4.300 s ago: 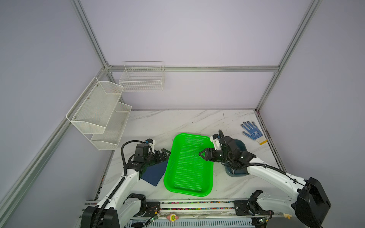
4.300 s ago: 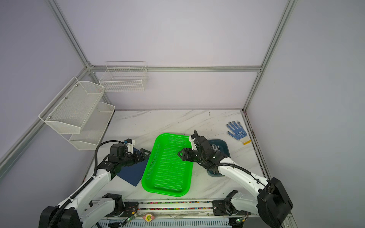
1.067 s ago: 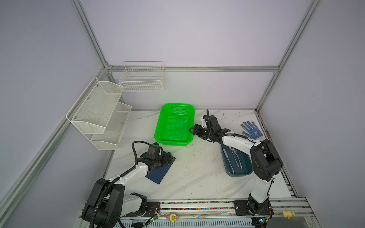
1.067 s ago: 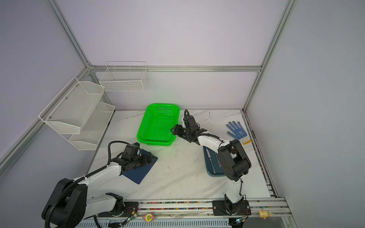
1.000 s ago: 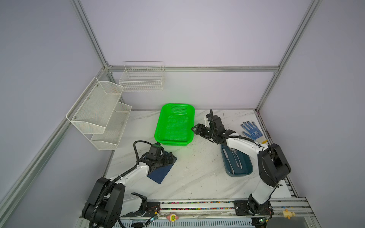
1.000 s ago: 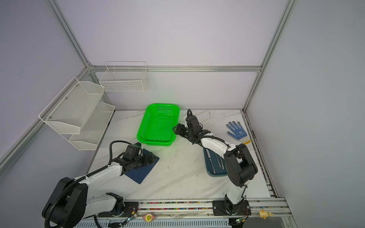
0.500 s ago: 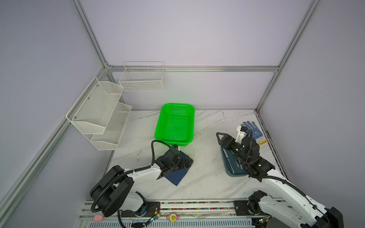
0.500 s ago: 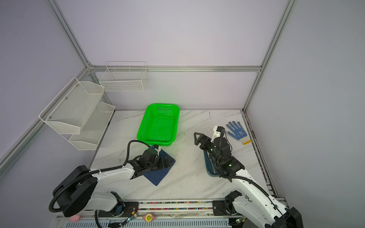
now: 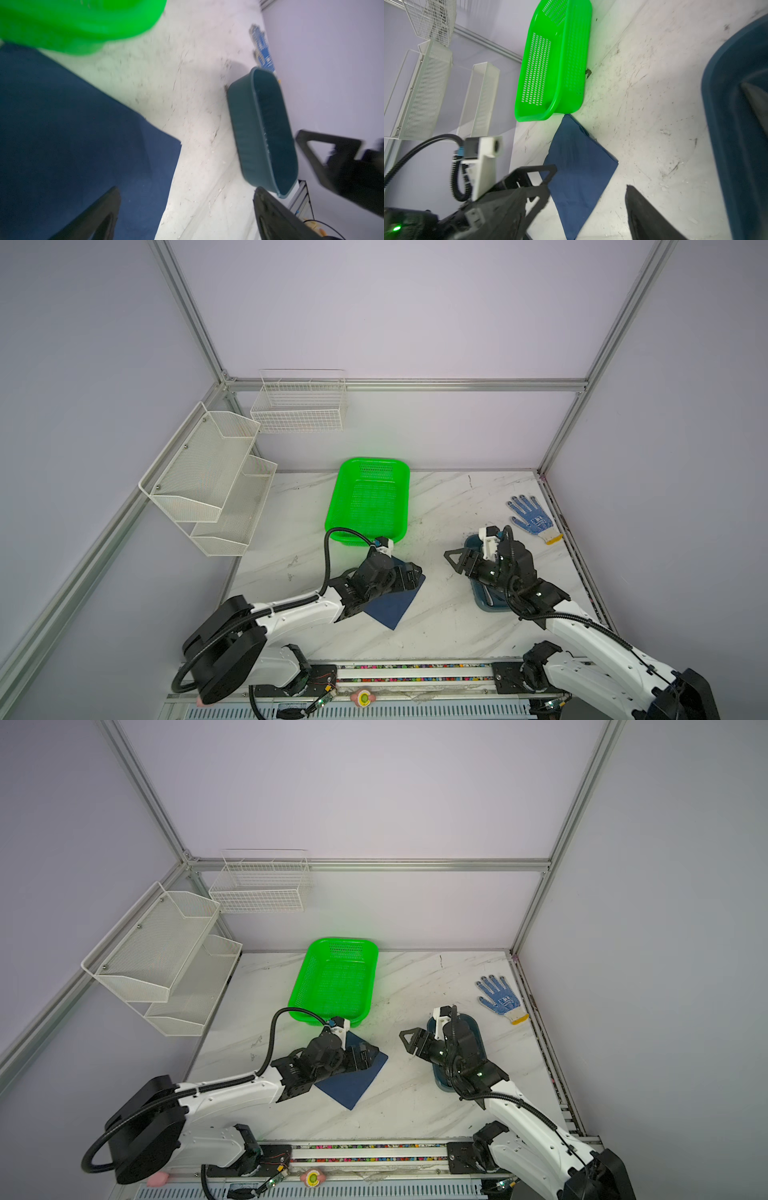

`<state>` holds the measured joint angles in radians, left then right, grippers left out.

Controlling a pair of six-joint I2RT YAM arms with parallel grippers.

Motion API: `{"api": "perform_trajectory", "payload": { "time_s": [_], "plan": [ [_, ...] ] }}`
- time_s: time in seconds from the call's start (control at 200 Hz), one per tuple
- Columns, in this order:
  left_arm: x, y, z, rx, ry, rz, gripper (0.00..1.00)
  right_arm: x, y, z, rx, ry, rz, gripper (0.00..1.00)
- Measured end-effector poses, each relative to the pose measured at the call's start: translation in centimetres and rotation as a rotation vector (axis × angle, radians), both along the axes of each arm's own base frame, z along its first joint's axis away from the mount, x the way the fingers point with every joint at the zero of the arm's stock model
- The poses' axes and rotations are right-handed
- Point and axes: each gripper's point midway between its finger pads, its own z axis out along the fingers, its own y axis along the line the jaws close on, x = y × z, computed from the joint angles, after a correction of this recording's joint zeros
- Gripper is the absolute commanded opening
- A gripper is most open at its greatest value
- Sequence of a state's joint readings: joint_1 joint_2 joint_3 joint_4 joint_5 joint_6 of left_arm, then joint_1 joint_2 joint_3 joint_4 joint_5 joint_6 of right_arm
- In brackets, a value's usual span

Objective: Place the utensils on the paper napkin and roll it up

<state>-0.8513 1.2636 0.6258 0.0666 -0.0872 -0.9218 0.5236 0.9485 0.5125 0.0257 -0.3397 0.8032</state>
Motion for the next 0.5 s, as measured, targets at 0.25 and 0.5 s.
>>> {"api": "perform_trajectory", "payload": {
  "time_s": [0.25,0.5],
  "plan": [
    [-0.5,8.2,2.7,0.115,-0.153,0.175,0.96,-2.6,7.7,-4.3,-0.067,0.113,0.226,0.55],
    [-0.5,11.8,1.3,0.194,-0.114,0.182,1.0,-1.8,12.6,-7.9,-0.092,0.145,0.254,0.44]
  ]
}}
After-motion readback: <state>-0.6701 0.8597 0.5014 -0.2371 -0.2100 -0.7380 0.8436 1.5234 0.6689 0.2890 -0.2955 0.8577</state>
